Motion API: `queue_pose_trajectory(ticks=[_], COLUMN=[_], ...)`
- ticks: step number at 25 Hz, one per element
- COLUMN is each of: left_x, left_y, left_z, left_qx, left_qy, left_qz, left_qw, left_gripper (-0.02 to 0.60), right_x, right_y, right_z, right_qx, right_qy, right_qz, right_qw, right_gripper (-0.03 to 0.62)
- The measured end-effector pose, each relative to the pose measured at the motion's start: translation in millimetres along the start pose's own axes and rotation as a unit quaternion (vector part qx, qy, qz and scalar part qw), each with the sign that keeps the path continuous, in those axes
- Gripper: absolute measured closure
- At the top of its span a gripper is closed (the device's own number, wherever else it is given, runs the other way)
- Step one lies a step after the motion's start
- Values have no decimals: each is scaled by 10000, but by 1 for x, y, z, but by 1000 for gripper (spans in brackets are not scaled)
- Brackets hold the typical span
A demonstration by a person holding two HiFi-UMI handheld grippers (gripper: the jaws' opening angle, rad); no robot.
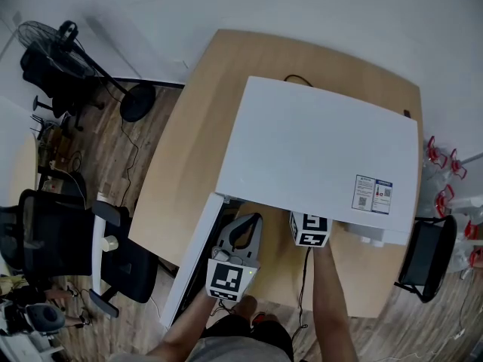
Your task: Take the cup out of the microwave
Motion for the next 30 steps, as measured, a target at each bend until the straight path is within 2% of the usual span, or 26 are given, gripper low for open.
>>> queue_pose_trajectory(ticks=[15,30], left_x=[1,7], left_y=[0,-7], left_z=[-4,-1], left_qx=[-43,-108], left_qy=[-2,4], left_qz=[28,107], left_qw=[10000,9999], left_gripper=[560,560], right_x=[8,33], right_y=[3,-21], right_z=[-5,-10], right_qx=[-4,49], right_qy=[26,-63], right_qz=[250,588], right_qw=[9997,9982], right_gripper=[241,243])
Point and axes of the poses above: the fingertips, and each gripper's own axes: x backward along the fingers, z to its right, y out of its underside, the point moved 10 cm from there along x, backward along the fingers, and after that the axes turned 7 degrees about z, right-handed, at the moved point
